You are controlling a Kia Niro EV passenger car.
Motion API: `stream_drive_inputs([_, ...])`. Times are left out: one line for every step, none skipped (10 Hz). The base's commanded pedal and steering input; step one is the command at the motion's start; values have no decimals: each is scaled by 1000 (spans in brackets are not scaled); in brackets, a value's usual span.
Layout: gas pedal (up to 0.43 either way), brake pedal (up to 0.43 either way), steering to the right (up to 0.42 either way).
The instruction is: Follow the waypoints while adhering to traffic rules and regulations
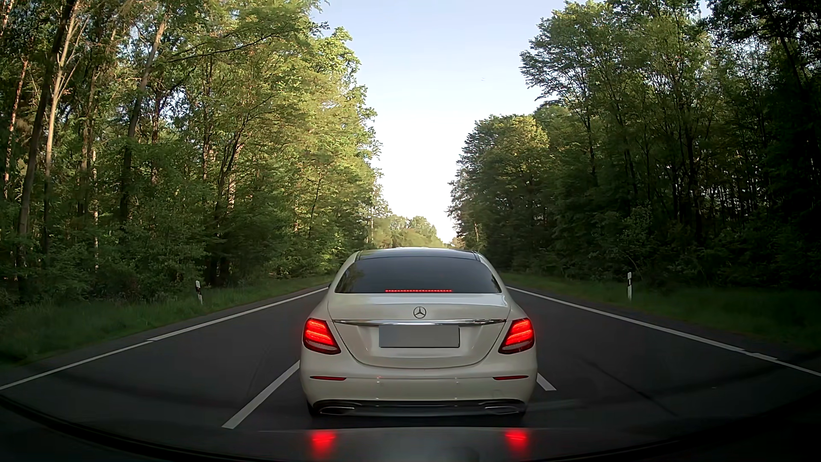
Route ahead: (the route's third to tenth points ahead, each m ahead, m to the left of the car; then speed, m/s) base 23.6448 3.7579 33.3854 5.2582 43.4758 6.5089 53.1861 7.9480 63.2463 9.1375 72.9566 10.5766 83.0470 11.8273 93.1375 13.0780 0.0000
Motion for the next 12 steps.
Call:
stream_drive_inputs([0,396,-2])
stream_drive_inputs([0,390,-2])
stream_drive_inputs([0,396,-2])
stream_drive_inputs([0,402,-2])
stream_drive_inputs([0,396,-2])
stream_drive_inputs([0,402,-2])
stream_drive_inputs([0,390,-2])
stream_drive_inputs([0,390,-2])
stream_drive_inputs([0,390,-2])
stream_drive_inputs([0,384,-2])
stream_drive_inputs([0,384,-2])
stream_drive_inputs([0,384,-2])
